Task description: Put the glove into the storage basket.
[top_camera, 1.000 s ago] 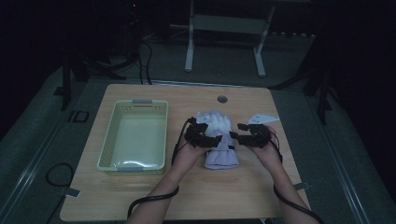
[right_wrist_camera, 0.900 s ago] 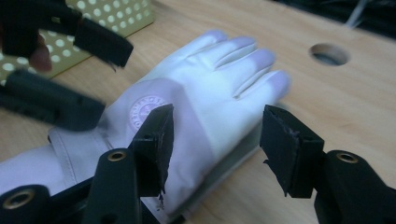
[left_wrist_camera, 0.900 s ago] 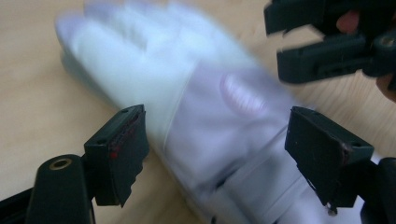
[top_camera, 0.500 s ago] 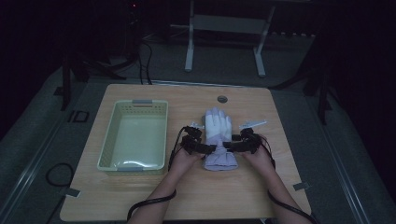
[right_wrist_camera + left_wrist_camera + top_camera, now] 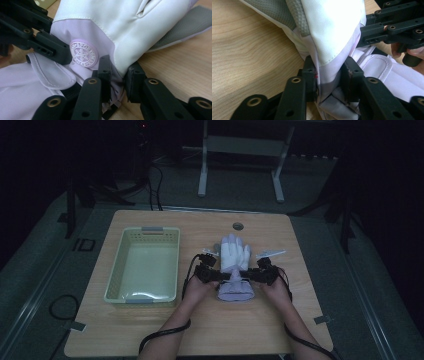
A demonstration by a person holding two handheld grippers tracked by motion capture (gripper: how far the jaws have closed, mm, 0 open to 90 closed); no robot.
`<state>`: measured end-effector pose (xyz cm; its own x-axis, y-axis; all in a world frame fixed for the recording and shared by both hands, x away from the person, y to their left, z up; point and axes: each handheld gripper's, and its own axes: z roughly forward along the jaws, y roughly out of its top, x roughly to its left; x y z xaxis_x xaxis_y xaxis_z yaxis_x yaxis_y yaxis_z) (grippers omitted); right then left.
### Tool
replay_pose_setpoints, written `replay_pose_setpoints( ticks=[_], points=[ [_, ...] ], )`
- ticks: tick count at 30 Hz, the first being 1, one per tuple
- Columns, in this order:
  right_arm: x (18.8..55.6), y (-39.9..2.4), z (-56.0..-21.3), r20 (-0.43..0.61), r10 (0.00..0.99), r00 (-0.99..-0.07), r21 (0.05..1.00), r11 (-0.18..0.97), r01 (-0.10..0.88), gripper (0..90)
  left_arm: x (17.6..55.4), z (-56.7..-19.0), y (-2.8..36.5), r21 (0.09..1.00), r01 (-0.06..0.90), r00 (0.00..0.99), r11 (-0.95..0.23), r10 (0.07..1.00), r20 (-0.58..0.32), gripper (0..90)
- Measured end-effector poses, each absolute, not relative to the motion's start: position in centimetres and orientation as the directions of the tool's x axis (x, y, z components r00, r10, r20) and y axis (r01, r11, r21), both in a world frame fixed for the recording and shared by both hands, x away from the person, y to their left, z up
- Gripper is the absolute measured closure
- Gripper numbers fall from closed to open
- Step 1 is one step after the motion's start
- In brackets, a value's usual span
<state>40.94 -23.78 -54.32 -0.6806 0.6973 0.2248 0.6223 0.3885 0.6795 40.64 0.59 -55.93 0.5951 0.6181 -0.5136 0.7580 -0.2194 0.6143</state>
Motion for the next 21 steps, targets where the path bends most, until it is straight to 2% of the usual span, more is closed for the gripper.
replay_pose_setpoints(
  ticks=[8, 17, 21],
  points=[
    [40.0, -23.6, -52.4, 0.198, 0.719, -0.666, 0.711, 0.363, 0.603, 78.2, 40.2, -53.7, 0.7, 0.639, 0.734, 0.622, -0.230, 0.605, -0.496, 73.2],
    [38.5, -23.0, -48.4, 0.127, 0.704, -0.699, 0.771, 0.374, 0.516, 78.5, 38.7, -49.1, 1.3, 0.700, 0.662, 0.678, -0.268, 0.613, -0.406, 73.7],
    [38.1, -22.3, -47.0, 0.101, 0.693, -0.714, 0.789, 0.382, 0.482, 78.4, 38.4, -47.7, 2.0, 0.699, 0.659, 0.682, -0.279, 0.614, -0.398, 73.7]
  ],
)
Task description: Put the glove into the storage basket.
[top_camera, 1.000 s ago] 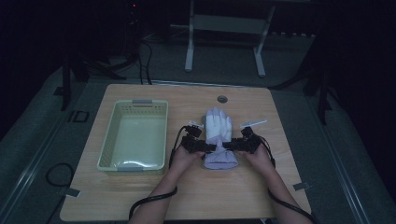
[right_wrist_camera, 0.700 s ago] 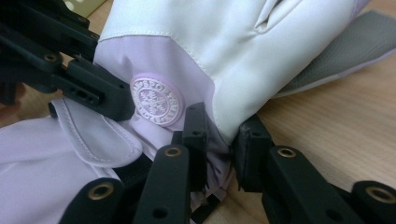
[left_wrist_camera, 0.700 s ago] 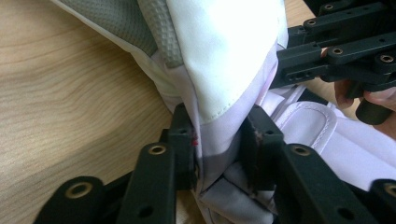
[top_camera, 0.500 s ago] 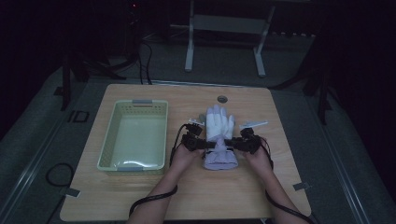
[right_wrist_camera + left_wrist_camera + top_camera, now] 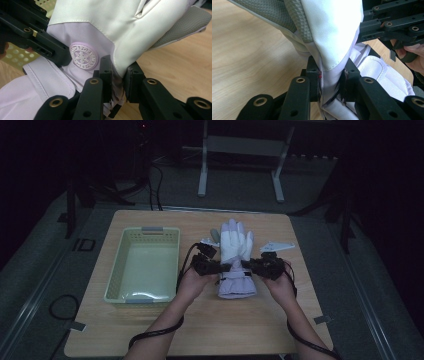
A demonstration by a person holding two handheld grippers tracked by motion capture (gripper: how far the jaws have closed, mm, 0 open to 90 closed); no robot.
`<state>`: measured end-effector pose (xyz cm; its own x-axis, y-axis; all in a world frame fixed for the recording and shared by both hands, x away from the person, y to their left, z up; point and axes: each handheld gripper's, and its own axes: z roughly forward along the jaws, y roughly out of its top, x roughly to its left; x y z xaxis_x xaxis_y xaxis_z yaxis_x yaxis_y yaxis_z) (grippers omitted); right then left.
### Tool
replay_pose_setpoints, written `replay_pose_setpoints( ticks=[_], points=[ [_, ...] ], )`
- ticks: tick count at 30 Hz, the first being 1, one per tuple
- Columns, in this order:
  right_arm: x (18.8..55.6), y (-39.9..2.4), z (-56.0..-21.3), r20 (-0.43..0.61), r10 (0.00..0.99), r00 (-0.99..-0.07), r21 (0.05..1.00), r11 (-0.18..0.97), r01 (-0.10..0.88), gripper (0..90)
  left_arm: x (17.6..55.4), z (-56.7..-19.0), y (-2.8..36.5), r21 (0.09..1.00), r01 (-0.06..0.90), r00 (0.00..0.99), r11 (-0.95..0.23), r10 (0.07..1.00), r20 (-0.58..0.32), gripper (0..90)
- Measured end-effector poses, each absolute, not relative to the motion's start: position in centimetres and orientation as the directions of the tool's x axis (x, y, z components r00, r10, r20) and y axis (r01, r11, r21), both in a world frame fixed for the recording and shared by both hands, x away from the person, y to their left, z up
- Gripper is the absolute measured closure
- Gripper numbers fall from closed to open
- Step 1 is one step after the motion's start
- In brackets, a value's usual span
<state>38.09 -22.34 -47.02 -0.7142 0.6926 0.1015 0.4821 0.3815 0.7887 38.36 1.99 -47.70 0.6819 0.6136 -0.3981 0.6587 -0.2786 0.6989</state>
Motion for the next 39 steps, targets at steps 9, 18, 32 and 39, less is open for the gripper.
replay_pose_setpoints(
  ticks=[9, 18, 32, 39],
  points=[
    [37.6, -20.7, -45.2, 0.085, 0.678, -0.730, 0.807, 0.383, 0.449, 78.5, 37.8, -45.4, 3.7, 0.701, 0.651, 0.683, -0.290, 0.628, -0.374, 73.8],
    [37.9, -18.4, -43.9, 0.089, 0.669, -0.738, 0.817, 0.375, 0.439, 78.4, 37.8, -43.9, 6.1, 0.702, 0.650, 0.677, -0.292, 0.642, -0.360, 73.8],
    [38.5, -14.2, -42.6, 0.095, 0.635, -0.767, 0.817, 0.390, 0.425, 78.5, 37.7, -42.2, 10.4, 0.688, 0.657, 0.672, -0.309, 0.654, -0.347, 73.9],
    [38.6, -11.6, -42.3, 0.099, 0.612, -0.785, 0.816, 0.402, 0.416, 78.6, 37.3, -41.8, 13.0, 0.685, 0.659, 0.661, -0.310, 0.674, -0.331, 73.8]
  ],
)
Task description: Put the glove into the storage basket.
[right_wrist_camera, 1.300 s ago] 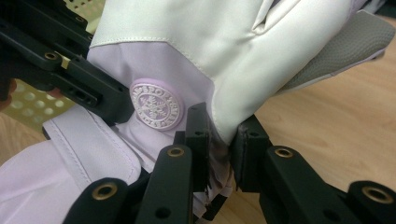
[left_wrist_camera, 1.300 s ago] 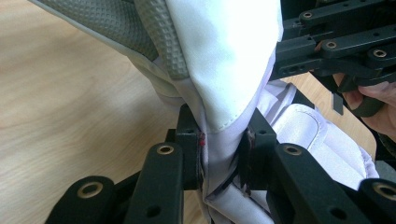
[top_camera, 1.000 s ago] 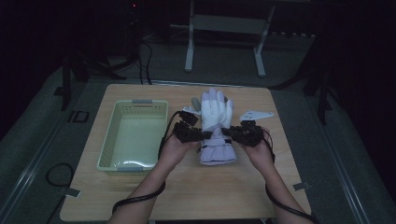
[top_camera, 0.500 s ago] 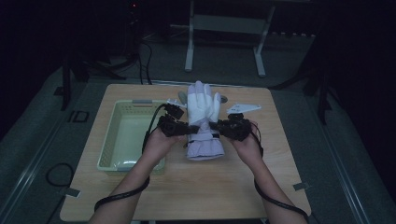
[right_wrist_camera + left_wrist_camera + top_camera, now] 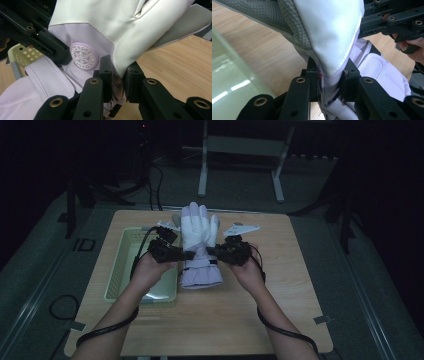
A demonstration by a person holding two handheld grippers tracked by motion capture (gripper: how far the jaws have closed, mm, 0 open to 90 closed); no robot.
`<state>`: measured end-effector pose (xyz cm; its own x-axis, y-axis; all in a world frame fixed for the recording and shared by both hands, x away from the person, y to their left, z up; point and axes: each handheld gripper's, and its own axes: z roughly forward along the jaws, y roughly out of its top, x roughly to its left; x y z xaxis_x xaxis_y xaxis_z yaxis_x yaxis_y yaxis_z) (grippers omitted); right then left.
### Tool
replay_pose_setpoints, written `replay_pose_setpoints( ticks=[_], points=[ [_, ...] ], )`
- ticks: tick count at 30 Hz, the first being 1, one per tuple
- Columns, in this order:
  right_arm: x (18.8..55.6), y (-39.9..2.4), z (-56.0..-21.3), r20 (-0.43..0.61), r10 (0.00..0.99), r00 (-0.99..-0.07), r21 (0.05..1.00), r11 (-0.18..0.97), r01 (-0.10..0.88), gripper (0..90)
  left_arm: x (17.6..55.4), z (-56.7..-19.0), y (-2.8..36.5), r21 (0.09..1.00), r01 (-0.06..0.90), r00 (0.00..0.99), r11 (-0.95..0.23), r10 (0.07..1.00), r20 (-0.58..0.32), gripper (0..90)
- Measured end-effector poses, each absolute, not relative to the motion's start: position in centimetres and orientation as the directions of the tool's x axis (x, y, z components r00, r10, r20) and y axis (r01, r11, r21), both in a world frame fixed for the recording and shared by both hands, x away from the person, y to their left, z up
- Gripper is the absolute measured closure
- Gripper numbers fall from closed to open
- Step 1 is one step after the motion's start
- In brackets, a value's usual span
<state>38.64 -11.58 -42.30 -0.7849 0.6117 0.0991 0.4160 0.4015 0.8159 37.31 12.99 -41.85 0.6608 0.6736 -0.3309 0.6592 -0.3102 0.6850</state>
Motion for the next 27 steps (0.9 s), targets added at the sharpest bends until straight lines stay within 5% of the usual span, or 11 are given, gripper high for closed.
replay_pose_setpoints(
  ticks=[27],
  points=[
    [39.4, -2.5, -42.2, 0.094, 0.583, -0.807, 0.811, 0.425, 0.401, 78.8, 37.7, -41.1, 21.3, 0.657, 0.664, 0.658, -0.357, 0.697, -0.285, 73.8]
  ],
)
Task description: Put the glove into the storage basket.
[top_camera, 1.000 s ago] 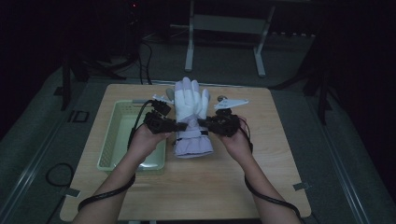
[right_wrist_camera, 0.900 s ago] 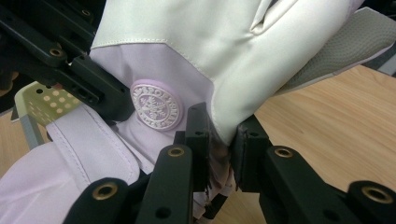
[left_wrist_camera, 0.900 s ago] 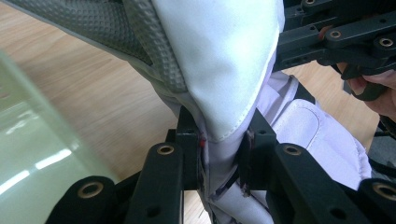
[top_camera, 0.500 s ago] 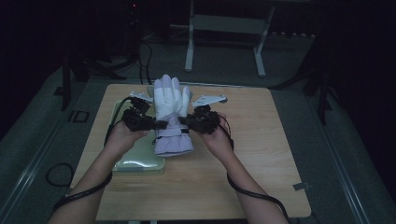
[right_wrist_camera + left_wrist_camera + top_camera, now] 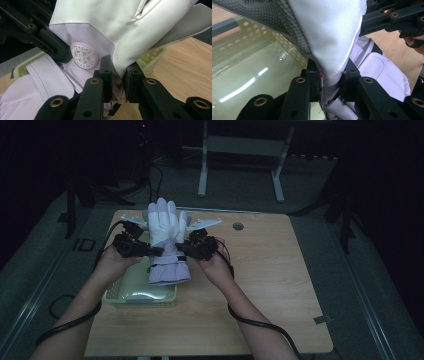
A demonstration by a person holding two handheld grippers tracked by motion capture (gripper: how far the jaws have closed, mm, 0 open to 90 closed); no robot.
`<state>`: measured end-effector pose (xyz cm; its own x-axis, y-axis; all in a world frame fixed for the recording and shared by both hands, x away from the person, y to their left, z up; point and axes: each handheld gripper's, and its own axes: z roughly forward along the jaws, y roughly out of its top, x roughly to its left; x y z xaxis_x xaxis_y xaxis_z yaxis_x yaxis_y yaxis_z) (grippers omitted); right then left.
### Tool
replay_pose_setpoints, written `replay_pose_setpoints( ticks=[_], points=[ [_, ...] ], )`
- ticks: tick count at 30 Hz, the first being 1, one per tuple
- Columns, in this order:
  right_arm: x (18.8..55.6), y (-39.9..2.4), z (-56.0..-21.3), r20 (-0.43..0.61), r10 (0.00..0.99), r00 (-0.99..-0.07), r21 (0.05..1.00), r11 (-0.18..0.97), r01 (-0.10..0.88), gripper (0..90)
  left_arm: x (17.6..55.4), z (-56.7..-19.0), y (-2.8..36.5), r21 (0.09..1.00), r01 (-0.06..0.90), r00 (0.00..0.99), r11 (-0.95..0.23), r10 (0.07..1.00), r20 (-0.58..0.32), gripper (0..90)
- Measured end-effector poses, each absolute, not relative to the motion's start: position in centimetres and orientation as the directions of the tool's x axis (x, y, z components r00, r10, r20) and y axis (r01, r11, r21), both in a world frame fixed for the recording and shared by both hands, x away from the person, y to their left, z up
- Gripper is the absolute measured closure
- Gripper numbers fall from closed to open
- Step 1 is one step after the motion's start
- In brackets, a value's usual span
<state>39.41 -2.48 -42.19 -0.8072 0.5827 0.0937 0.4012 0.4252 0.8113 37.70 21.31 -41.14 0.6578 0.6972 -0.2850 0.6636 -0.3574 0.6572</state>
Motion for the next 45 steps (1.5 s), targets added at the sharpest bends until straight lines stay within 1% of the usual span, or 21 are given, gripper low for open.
replay_pose_setpoints(
  ticks=[6, 9, 13, 18, 20, 23, 27, 30, 32, 35, 41, 43, 45],
  points=[
    [39.5, -1.1, -42.4, 0.094, 0.584, -0.807, 0.813, 0.423, 0.401, 78.9, 37.7, -41.5, 22.8, 0.669, 0.654, 0.660, -0.352, 0.697, -0.278, 73.7],
    [39.2, 0.7, -42.6, 0.071, 0.585, -0.808, 0.812, 0.436, 0.387, 79.3, 37.4, -41.5, 24.3, 0.665, 0.651, 0.658, -0.367, 0.709, -0.253, 73.7],
    [39.1, 2.0, -42.7, 0.070, 0.566, -0.821, 0.813, 0.445, 0.376, 79.5, 36.9, -41.6, 25.5, 0.677, 0.625, 0.672, -0.388, 0.708, -0.215, 73.7],
    [38.7, 3.2, -43.5, 0.050, 0.572, -0.819, 0.813, 0.452, 0.366, 79.6, 36.7, -42.7, 26.4, 0.680, 0.630, 0.661, -0.375, 0.719, -0.216, 73.6],
    [38.7, 3.5, -44.0, 0.055, 0.576, -0.816, 0.814, 0.447, 0.371, 79.8, 36.7, -43.3, 26.7, 0.684, 0.624, 0.662, -0.377, 0.721, -0.205, 73.6],
    [38.8, 3.9, -44.7, 0.062, 0.580, -0.812, 0.807, 0.449, 0.383, 80.1, 36.9, -44.2, 27.0, 0.680, 0.633, 0.655, -0.370, 0.724, -0.216, 73.6],
    [38.4, 4.3, -45.7, 0.058, 0.571, -0.819, 0.790, 0.475, 0.388, 80.3, 37.0, -45.6, 27.7, 0.652, 0.658, 0.653, -0.376, 0.716, -0.247, 73.5],
    [37.8, 4.6, -47.0, 0.057, 0.554, -0.830, 0.775, 0.500, 0.387, 80.5, 36.7, -46.7, 27.8, 0.629, 0.668, 0.651, -0.397, 0.721, -0.237, 73.4],
    [37.5, 4.8, -47.9, 0.059, 0.542, -0.838, 0.760, 0.521, 0.390, 80.5, 36.5, -47.7, 27.9, 0.609, 0.682, 0.648, -0.405, 0.721, -0.246, 73.4],
    [37.2, 5.1, -49.1, 0.048, 0.530, -0.847, 0.735, 0.556, 0.389, 80.6, 36.2, -49.1, 27.9, 0.584, 0.706, 0.635, -0.401, 0.722, -0.273, 73.4],
    [37.0, 5.6, -50.5, 0.041, 0.519, -0.854, 0.695, 0.599, 0.397, 80.4, 36.1, -50.5, 27.7, 0.562, 0.724, 0.621, -0.401, 0.734, -0.275, 73.2],
    [37.0, 5.7, -50.8, 0.035, 0.534, -0.845, 0.689, 0.599, 0.407, 80.3, 36.1, -50.7, 27.3, 0.561, 0.719, 0.618, -0.410, 0.746, -0.248, 73.1],
    [37.2, 5.9, -51.1, 0.032, 0.539, -0.842, 0.678, 0.607, 0.415, 80.1, 36.2, -51.0, 27.2, 0.552, 0.728, 0.610, -0.407, 0.753, -0.249, 71.9]
  ],
)
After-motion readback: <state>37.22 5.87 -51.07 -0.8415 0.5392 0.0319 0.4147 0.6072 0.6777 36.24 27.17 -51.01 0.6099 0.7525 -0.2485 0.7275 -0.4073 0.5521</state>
